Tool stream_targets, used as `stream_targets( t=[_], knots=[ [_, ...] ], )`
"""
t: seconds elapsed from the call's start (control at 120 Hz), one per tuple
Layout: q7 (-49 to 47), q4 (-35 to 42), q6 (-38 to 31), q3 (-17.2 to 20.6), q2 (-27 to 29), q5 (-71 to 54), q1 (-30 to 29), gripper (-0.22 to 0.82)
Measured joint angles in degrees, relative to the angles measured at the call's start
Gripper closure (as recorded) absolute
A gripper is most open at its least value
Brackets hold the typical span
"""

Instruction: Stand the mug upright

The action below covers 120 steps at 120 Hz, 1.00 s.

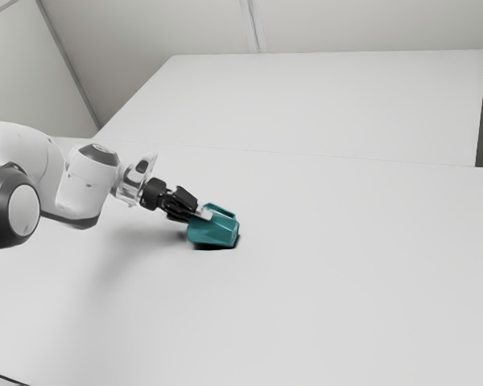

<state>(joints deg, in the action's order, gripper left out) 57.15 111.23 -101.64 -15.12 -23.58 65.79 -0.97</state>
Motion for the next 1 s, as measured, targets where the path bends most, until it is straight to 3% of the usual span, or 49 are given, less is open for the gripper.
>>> stream_targets(
  t=[0.2, 0.467, 0.667, 1.0],
  knots=[
    [1.14, -0.12, 0.07, -0.01, 1.68, -0.05, 0.28, 0.73],
    [1.47, 0.01, -0.29, -0.15, 7.56, -3.86, 1.31, 0.77],
    [-3.36, -1.89, -4.56, 1.34, 14.30, -22.46, 2.98, 0.79],
    [-20.30, -2.93, -13.82, 7.38, 17.75, -58.01, 4.91, 0.79]
  ],
)
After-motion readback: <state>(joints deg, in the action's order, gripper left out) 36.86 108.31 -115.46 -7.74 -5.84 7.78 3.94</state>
